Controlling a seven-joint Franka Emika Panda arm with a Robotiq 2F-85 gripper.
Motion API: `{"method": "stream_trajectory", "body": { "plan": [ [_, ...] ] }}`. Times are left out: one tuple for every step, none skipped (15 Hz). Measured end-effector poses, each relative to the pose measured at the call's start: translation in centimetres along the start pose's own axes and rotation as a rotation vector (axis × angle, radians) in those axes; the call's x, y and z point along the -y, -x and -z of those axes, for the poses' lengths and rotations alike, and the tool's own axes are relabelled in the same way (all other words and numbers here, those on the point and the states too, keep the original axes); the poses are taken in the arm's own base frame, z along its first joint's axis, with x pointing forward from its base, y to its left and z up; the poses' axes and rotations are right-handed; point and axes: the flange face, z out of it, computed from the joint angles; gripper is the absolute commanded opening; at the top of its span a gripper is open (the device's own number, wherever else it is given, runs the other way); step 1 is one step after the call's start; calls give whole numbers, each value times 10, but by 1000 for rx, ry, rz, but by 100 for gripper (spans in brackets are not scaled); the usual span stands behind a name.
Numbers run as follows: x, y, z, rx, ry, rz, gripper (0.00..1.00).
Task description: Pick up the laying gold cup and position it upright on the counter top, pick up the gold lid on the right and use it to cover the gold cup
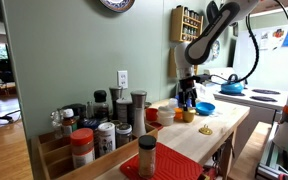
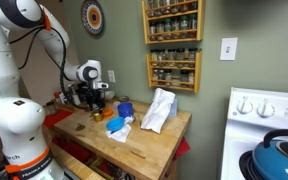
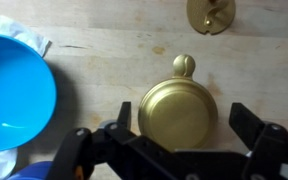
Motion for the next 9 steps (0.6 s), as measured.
{"method": "stream_trajectory", "body": {
  "plan": [
    [0,0,3,-6,-3,-2,100],
    [-1,0,8,-15,-10,-5,100],
    [-1,0,15,-27,-18,-5,100],
    [-2,2,24,-39,-27,-1,100],
    [-2,4,35,-50,-33,4,100],
    [-3,9,46,-48,-45,4,100],
    [-4,15,57,-41,-60,10,100],
    [-4,21,69,-37,-74,16,100],
    [-5,27,81,-36,-86,21,100]
  ]
}}
